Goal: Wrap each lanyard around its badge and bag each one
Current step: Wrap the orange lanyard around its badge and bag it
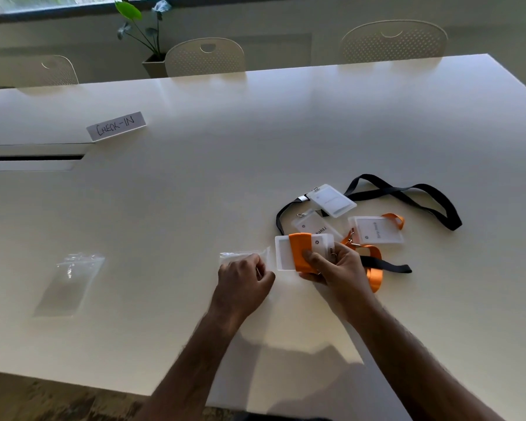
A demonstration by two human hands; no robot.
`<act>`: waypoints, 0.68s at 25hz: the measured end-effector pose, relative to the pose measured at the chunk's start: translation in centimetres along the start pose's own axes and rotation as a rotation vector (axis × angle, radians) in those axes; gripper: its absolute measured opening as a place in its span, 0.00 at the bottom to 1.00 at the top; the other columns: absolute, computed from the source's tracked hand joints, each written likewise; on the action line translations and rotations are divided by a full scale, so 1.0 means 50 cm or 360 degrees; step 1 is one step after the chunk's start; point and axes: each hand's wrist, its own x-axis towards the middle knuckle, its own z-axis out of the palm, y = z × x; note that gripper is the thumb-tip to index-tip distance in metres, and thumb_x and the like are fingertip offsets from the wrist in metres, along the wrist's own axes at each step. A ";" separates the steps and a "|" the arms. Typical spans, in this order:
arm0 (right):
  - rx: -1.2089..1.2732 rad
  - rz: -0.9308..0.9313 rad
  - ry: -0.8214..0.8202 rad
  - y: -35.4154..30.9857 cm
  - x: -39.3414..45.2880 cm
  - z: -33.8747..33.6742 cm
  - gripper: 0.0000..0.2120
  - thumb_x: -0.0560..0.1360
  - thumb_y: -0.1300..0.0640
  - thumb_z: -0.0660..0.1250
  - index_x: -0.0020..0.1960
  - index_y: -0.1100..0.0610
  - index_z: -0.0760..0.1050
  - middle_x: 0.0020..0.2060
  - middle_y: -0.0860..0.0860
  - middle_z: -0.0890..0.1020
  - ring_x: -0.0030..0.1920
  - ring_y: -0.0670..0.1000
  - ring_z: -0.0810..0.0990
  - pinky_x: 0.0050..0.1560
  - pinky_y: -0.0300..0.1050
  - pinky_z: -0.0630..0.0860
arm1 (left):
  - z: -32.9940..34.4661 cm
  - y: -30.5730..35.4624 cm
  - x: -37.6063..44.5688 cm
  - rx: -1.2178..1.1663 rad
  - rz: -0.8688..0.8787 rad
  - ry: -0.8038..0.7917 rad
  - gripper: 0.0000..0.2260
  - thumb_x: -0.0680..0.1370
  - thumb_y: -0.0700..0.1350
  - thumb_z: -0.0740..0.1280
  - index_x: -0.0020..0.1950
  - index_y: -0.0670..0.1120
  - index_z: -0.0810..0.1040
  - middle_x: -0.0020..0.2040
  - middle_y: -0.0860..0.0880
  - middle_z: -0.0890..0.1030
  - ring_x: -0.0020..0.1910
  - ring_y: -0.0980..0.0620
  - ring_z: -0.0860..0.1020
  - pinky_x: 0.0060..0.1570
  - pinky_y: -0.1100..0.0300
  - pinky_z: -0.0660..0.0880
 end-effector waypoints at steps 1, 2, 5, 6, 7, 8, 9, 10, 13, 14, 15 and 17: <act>-0.0030 -0.0014 0.0010 0.000 0.001 0.002 0.12 0.77 0.56 0.73 0.59 0.56 0.77 0.54 0.57 0.85 0.51 0.52 0.89 0.47 0.48 0.87 | 0.003 0.004 0.000 -0.0022 0.0007 0.0004 0.10 0.80 0.53 0.65 0.43 0.49 0.78 0.39 0.53 0.81 0.39 0.53 0.80 0.55 0.52 0.78; -0.0046 -0.0026 0.0016 -0.001 0.002 0.002 0.11 0.77 0.56 0.73 0.58 0.55 0.77 0.54 0.56 0.85 0.51 0.51 0.89 0.46 0.46 0.87 | 0.006 0.008 0.000 -0.0038 0.0013 0.0013 0.11 0.81 0.53 0.65 0.43 0.49 0.78 0.39 0.53 0.82 0.38 0.53 0.80 0.54 0.51 0.79; -0.0077 -0.0053 0.0022 -0.002 0.005 0.001 0.11 0.77 0.56 0.73 0.58 0.53 0.77 0.53 0.55 0.85 0.49 0.49 0.88 0.42 0.43 0.86 | 0.016 0.016 0.002 -0.0044 0.0053 0.0086 0.12 0.82 0.53 0.64 0.41 0.50 0.76 0.37 0.53 0.81 0.37 0.51 0.79 0.51 0.49 0.79; -0.0095 -0.0060 0.0026 -0.001 0.007 0.000 0.11 0.77 0.56 0.73 0.58 0.53 0.76 0.53 0.55 0.85 0.49 0.49 0.88 0.41 0.43 0.86 | 0.019 0.018 0.002 -0.0048 0.0069 0.0118 0.12 0.82 0.53 0.64 0.41 0.50 0.76 0.37 0.53 0.81 0.36 0.51 0.79 0.50 0.49 0.80; -0.0107 -0.0069 0.0029 -0.002 0.008 0.000 0.11 0.78 0.56 0.73 0.58 0.54 0.76 0.52 0.56 0.85 0.47 0.49 0.88 0.39 0.43 0.86 | 0.023 0.019 0.002 -0.0057 0.0079 0.0148 0.11 0.82 0.53 0.64 0.42 0.50 0.76 0.37 0.53 0.81 0.36 0.50 0.80 0.48 0.48 0.81; -0.0110 -0.0077 0.0029 -0.003 0.010 -0.001 0.11 0.78 0.56 0.73 0.58 0.54 0.76 0.51 0.56 0.85 0.46 0.49 0.88 0.38 0.43 0.86 | 0.026 0.021 0.003 -0.0071 0.0085 0.0176 0.11 0.82 0.53 0.64 0.43 0.50 0.76 0.37 0.52 0.81 0.36 0.50 0.80 0.47 0.48 0.81; -0.0107 -0.0084 0.0024 -0.004 0.011 -0.002 0.11 0.78 0.57 0.73 0.58 0.54 0.76 0.50 0.57 0.84 0.46 0.49 0.88 0.37 0.42 0.85 | 0.029 0.023 0.004 -0.0083 0.0090 0.0205 0.11 0.82 0.53 0.64 0.43 0.49 0.76 0.37 0.52 0.81 0.36 0.51 0.80 0.47 0.49 0.81; -0.0099 -0.0092 0.0015 -0.006 0.014 -0.005 0.11 0.78 0.57 0.73 0.59 0.55 0.76 0.50 0.57 0.84 0.45 0.50 0.88 0.37 0.42 0.85 | 0.031 0.025 0.007 -0.0077 0.0102 0.0238 0.11 0.82 0.52 0.64 0.43 0.49 0.76 0.37 0.52 0.81 0.35 0.51 0.79 0.47 0.49 0.80; -0.0079 -0.0116 -0.0018 -0.017 0.024 -0.012 0.11 0.78 0.58 0.73 0.58 0.56 0.76 0.50 0.57 0.85 0.46 0.50 0.88 0.37 0.42 0.85 | 0.030 0.039 0.021 -0.0028 0.0166 0.0318 0.10 0.82 0.51 0.64 0.42 0.50 0.74 0.35 0.54 0.79 0.33 0.54 0.77 0.47 0.51 0.78; -0.0078 -0.0123 -0.0025 -0.020 0.028 -0.014 0.11 0.77 0.58 0.73 0.58 0.56 0.77 0.49 0.57 0.85 0.47 0.51 0.88 0.38 0.42 0.85 | 0.027 0.044 0.027 -0.0008 0.0189 0.0331 0.10 0.82 0.51 0.64 0.42 0.50 0.74 0.35 0.55 0.78 0.33 0.55 0.76 0.47 0.52 0.77; -0.0082 -0.0133 -0.0031 -0.021 0.032 -0.013 0.11 0.77 0.58 0.73 0.58 0.57 0.77 0.49 0.56 0.85 0.47 0.51 0.88 0.38 0.43 0.85 | 0.026 0.049 0.034 0.0013 0.0210 0.0341 0.10 0.82 0.51 0.63 0.42 0.51 0.73 0.35 0.55 0.78 0.33 0.55 0.75 0.46 0.54 0.75; -0.0126 -0.0153 -0.0043 -0.021 0.038 -0.010 0.13 0.77 0.57 0.74 0.59 0.58 0.77 0.49 0.57 0.85 0.48 0.52 0.88 0.39 0.44 0.85 | 0.023 0.058 0.042 0.0037 0.0249 0.0377 0.09 0.82 0.52 0.63 0.43 0.51 0.72 0.36 0.55 0.78 0.33 0.56 0.74 0.45 0.57 0.73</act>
